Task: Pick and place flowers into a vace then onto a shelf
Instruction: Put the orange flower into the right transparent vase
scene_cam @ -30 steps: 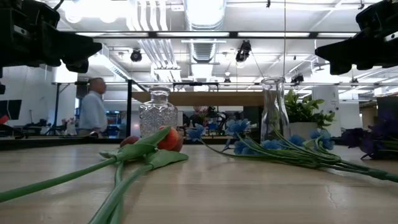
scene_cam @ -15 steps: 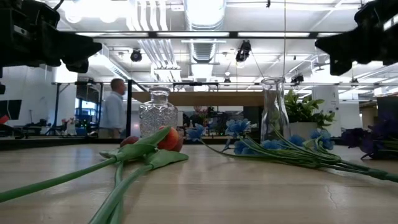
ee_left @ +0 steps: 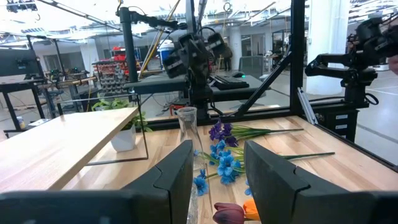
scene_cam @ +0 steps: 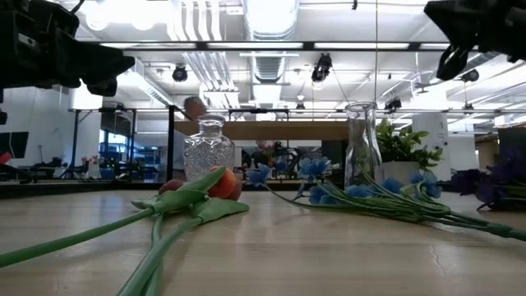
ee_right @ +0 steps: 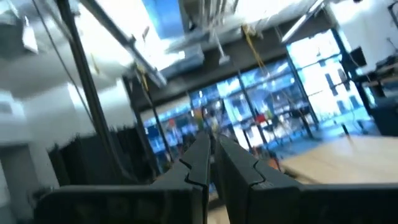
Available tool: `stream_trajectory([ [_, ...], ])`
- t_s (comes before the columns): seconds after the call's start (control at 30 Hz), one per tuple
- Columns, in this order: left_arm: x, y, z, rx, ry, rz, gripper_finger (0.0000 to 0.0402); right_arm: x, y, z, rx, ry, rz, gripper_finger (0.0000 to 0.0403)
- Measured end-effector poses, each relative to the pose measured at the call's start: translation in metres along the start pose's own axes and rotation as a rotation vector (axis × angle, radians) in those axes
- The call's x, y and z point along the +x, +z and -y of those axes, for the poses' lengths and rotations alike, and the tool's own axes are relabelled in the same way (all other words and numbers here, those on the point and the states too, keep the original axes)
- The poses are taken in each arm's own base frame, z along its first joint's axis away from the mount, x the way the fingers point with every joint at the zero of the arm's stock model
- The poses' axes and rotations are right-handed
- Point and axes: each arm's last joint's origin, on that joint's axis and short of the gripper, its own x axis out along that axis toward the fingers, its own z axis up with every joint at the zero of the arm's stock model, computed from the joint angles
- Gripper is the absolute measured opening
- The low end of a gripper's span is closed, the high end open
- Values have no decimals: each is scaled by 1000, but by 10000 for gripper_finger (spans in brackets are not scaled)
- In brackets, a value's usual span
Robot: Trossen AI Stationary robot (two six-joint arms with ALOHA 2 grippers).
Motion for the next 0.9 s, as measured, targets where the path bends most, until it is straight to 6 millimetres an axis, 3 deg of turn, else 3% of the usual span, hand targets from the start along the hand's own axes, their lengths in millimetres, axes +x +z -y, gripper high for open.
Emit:
stream_trajectory([
  [0.3,0,6,0,6,5,61,127,0,11,-4,-3,32,103,22],
  [0.57,-9,41,-2,-239,-30,431,127,2,28,-8,52,-27,170,22],
  [0.73,-16,54,-2,-227,-77,586,127,12,41,-18,40,77,126,22],
  [0.9,-24,64,-1,-195,-107,717,127,36,58,-33,-17,120,-17,22],
])
